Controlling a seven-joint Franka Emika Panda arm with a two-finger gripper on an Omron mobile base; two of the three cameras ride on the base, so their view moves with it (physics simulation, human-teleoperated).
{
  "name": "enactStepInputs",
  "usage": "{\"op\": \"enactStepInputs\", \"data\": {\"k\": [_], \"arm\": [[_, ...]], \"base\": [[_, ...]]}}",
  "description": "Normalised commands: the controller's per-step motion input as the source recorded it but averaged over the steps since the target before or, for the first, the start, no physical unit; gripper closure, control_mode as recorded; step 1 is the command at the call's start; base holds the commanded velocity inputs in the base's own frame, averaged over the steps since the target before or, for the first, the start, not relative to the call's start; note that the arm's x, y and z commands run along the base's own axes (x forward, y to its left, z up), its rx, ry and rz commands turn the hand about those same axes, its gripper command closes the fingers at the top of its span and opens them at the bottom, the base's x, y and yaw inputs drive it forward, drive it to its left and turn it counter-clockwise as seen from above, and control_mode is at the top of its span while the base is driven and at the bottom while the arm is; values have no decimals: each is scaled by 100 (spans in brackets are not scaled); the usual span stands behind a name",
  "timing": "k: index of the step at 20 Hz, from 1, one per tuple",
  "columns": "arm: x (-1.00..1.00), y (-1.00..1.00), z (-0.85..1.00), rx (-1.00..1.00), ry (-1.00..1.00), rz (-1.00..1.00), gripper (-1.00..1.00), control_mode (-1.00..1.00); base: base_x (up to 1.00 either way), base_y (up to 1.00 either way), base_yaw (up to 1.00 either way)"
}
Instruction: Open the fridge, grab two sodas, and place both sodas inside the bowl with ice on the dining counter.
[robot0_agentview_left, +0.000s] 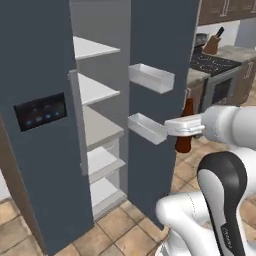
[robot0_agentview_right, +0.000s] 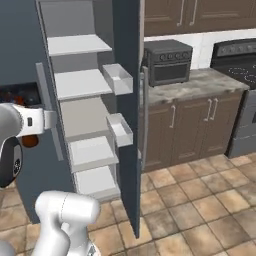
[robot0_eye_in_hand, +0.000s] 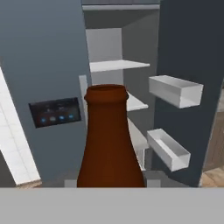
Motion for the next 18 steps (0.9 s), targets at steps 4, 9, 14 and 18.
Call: {"op": "enactStepInputs", "data": {"k": [4,9,14,18], "arm": [[0,0,0,0,0,0,100,100],[0,0,0,0,0,0,100,100],[0,0,0,0,0,0,100,100],[0,0,0,0,0,0,100,100]], "base": [[-44,0,-65],[-28,0,-70],[-6,-1,-72],[4,-22,-70]]}}
